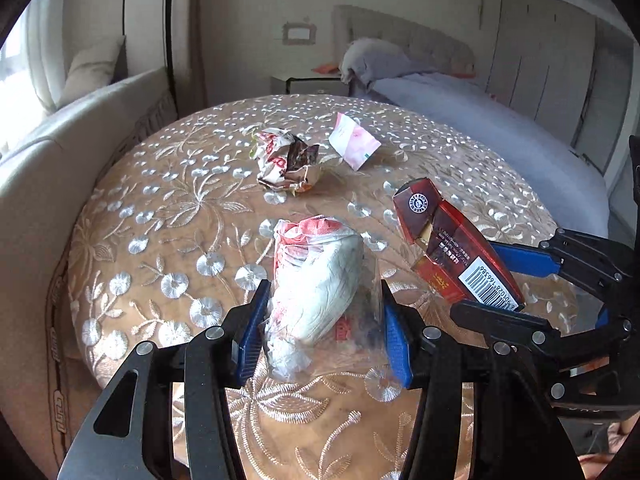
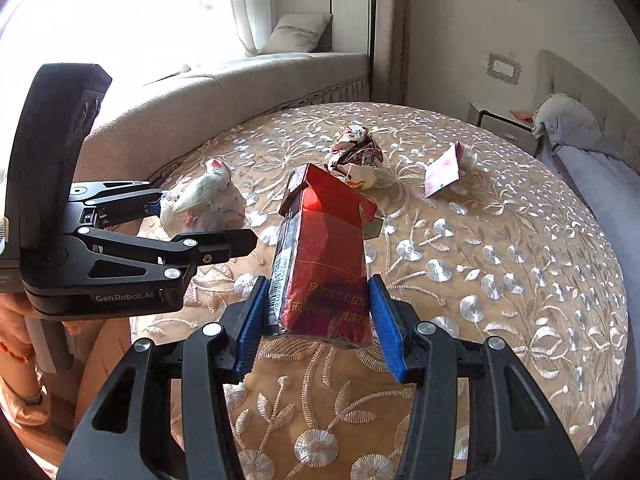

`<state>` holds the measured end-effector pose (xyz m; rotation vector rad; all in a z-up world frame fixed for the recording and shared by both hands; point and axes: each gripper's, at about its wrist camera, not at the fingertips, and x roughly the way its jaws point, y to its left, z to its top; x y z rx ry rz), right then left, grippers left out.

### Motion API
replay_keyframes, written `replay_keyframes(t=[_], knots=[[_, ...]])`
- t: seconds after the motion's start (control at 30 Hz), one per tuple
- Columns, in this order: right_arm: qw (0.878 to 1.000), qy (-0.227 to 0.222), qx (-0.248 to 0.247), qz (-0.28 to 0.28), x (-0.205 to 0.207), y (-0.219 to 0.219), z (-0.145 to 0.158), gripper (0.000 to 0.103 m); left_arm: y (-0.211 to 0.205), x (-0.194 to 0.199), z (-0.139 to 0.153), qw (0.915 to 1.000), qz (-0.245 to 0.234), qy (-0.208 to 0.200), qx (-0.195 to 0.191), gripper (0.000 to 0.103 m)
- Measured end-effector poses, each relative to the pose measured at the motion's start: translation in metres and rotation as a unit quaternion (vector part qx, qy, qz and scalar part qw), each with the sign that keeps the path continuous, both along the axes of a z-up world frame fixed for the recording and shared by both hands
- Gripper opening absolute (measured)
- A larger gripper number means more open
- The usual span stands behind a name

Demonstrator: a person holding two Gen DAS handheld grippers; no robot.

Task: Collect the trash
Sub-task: 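Grasp the white plastic bag with the left gripper while the right grasps the red box, then carry the white bag and red box over the bin and release both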

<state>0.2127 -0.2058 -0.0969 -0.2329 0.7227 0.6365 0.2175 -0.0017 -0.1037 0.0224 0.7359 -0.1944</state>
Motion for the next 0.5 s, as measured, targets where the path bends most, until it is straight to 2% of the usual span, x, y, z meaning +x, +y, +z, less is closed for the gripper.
replay_keyframes(t=[0.1,0.5], knots=[[1.000,-0.003,0.023,-0.020,-0.018,-0.016,0.007,0.051,-0.019,-0.014,0.006,0.9998,-0.017,-0.012,0.008,0.051],[0.994,-0.032,0.060,-0.087,-0.072,-0.079,0.027,0.051,-0.080,-0.064,0.024,0.9958,-0.071,-0.045,0.035,0.051]])
